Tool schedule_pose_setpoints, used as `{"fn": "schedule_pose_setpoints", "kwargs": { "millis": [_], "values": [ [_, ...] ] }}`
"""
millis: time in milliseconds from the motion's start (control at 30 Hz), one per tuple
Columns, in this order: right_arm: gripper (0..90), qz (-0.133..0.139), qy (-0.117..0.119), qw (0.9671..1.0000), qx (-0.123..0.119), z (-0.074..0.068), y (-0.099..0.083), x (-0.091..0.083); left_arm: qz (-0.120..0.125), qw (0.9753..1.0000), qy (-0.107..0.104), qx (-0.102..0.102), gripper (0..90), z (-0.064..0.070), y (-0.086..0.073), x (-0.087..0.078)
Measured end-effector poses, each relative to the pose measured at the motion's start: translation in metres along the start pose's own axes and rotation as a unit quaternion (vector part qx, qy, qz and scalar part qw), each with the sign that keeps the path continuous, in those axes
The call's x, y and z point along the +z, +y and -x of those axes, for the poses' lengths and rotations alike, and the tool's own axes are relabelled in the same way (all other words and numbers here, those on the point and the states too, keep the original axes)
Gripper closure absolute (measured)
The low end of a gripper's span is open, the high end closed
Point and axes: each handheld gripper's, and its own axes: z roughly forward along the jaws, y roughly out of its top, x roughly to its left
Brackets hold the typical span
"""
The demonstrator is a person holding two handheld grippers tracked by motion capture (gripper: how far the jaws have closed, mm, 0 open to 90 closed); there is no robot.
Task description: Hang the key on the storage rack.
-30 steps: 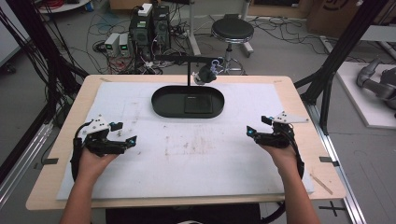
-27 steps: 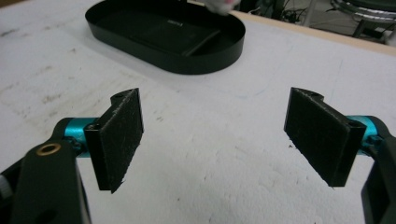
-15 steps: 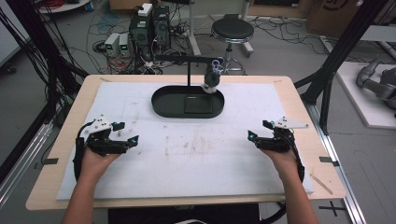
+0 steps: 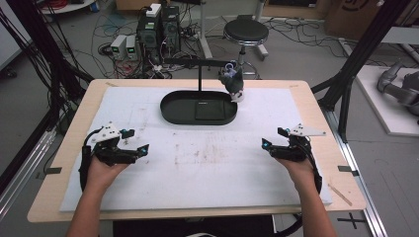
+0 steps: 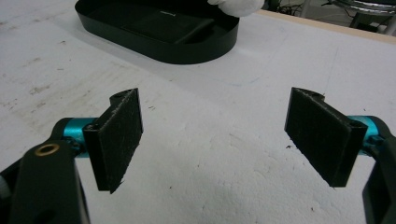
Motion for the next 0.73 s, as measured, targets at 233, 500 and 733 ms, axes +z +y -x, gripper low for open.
{"fn": "schedule_pose_setpoints", "kwargs": {
  "millis": [233, 500, 733],
  "values": [
    [19.9, -0.002, 0.001, 1.0000, 0.005, 0.0017, -0.0003, 0.0008, -0.007, 1.0000, -0.001, -0.002, 16.5, -0.0001, -0.0019, 0.0016],
    [19.8, -0.002, 0.004, 1.0000, 0.004, 0.0008, 0.0000, 0.0014, -0.009, 1.0000, -0.001, -0.002, 16.6, -0.0004, -0.0022, 0.0016],
    [19.9, -0.002, 0.002, 1.0000, 0.005, 0.0016, -0.0001, 0.0007, -0.013, 0.9999, -0.004, -0.001, 16.5, -0.0008, -0.0015, 0.0029]
  ]
}}
